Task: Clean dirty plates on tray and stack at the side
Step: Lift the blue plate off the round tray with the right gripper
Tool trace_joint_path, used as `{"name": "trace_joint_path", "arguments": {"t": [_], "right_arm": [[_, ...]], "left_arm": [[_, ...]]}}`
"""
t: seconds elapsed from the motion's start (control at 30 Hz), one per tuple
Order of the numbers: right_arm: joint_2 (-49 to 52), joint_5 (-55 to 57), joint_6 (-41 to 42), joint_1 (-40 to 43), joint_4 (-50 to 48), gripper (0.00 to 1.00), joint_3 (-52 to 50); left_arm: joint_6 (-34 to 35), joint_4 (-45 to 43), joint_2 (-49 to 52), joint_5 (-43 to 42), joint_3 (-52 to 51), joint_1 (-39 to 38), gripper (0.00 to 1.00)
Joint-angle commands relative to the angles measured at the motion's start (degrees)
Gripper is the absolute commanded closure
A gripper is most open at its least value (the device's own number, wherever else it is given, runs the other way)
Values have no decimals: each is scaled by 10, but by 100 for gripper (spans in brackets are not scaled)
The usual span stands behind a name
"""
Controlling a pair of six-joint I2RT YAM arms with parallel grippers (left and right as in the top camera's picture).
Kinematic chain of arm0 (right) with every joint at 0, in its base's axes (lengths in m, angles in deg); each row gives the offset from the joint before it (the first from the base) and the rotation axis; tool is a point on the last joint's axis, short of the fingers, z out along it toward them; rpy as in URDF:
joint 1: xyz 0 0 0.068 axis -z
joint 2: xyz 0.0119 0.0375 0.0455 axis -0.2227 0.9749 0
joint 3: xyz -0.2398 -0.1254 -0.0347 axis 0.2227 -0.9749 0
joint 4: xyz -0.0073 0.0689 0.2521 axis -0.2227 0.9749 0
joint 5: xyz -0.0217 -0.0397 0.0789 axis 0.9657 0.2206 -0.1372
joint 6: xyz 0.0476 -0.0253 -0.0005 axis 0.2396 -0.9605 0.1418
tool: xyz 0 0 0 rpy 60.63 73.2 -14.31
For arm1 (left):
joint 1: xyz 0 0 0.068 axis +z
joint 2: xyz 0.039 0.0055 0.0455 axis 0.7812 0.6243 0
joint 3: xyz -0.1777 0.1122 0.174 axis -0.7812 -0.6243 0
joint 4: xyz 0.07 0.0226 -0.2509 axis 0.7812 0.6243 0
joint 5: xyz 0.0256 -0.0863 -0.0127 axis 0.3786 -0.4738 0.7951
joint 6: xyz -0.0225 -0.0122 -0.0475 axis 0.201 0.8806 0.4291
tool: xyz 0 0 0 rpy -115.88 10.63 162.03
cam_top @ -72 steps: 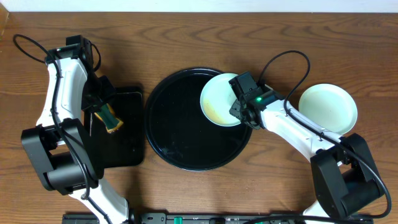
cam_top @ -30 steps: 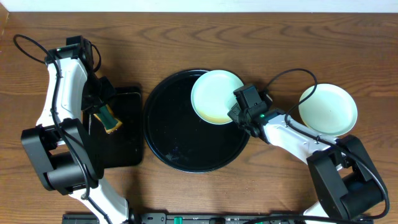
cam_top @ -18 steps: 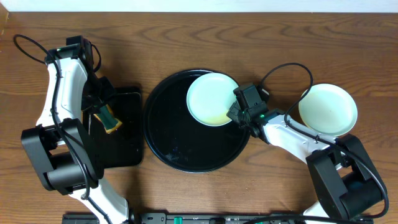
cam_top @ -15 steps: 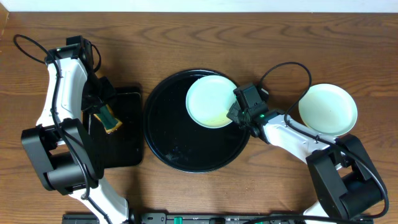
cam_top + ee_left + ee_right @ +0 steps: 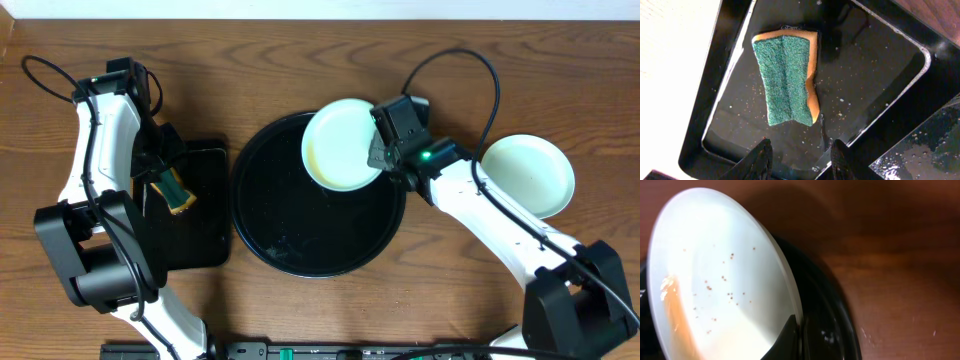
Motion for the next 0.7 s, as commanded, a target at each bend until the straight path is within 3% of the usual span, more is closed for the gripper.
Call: {"name": "trace_joint_path", "arguments": {"t": [0.0, 0.67], "right_arm": [[-15, 57, -79, -19, 28, 98, 47], [-15, 377, -322, -88, 98, 98, 85]], "left_arm": [[-4, 2, -4, 5, 7, 0, 61], [-3, 1, -4, 4, 7, 0, 60]]}}
